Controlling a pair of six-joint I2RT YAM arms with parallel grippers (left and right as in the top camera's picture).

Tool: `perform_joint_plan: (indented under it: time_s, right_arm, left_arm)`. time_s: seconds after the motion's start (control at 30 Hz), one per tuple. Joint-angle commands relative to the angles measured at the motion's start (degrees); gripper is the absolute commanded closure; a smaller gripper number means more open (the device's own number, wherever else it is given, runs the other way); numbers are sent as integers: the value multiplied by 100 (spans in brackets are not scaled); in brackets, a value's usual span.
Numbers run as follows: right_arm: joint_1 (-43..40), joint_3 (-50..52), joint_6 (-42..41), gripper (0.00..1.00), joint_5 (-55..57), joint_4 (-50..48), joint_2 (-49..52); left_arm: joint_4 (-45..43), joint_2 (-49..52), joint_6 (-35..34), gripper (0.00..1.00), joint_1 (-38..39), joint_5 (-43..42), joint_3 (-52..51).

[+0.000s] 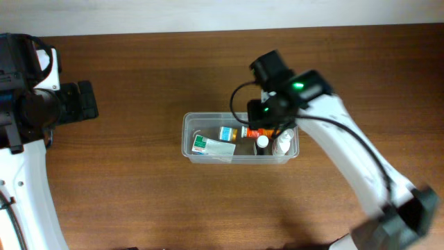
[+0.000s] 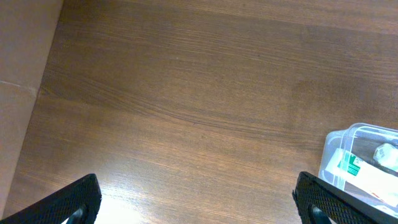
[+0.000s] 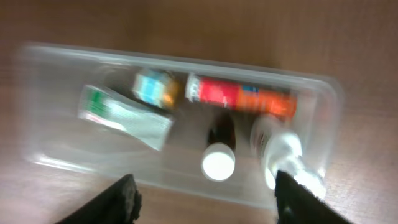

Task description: Pack container

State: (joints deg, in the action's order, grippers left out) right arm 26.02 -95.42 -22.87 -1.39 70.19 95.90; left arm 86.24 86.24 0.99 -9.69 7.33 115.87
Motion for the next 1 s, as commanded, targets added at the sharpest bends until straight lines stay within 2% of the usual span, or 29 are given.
perform_joint_plan:
  time_s: [0.0,0.03,0.07,0.1,0.4,0.67,0.8,0.97]
  right_arm:
    - [-7,-588,555,30,35,50,-876]
    - [-7,-680,610,23,37,46,-1019]
    - [-7,-776,616,4,76,48,-1165]
    - [-15,-874,616,1,146,48,-1331]
    - [-17,-964,614,2,319,439,-2352]
    - [-28,-964,726,2,2273,398,-3139]
    - [-232,-903,1545,1,2116,398,-3641]
    - [-1394,-44,2142,2,1174,177,-4494]
  left_arm:
    - [-2,-76,-57,0,-22,-24,33]
    - [-2,-76,-57,0,-22,-24,33]
    - [-2,-76,-57,0,-22,-24,31]
    - [-2,-74,-57,0,-22,-24,33]
    - [-2,-76,-57,0,-22,-24,31]
    - [-2,-74,-57,0,-22,-24,31]
    - [-2,-74,-57,0,-22,-24,31]
    - [-2,-74,-57,0,-22,-24,33]
